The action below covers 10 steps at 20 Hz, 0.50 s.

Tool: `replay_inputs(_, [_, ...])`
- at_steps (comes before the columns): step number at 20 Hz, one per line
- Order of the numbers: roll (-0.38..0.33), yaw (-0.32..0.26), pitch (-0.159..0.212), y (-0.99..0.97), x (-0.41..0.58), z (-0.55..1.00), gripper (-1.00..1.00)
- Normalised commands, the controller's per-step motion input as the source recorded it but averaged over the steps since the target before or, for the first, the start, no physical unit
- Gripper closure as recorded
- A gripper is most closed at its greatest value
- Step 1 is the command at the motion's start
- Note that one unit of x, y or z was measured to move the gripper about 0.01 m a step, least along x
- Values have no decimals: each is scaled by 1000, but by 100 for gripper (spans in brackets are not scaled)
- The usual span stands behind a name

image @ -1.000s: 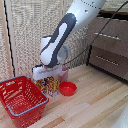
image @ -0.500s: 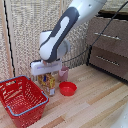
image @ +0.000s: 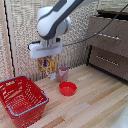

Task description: Meticulously direct the gripper system near the nourishment stick. Grapple the nourishment stick firmly with the gripper system. Progress with the gripper system grasping the stick toward the storage box. Tenderly permit the nourishment stick to descend into the box.

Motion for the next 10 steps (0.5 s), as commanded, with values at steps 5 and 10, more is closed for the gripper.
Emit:
replay_inputs(5, [7,1,88,682,30,819,100])
replay_inputs(10, [5,0,42,826,0,664,100])
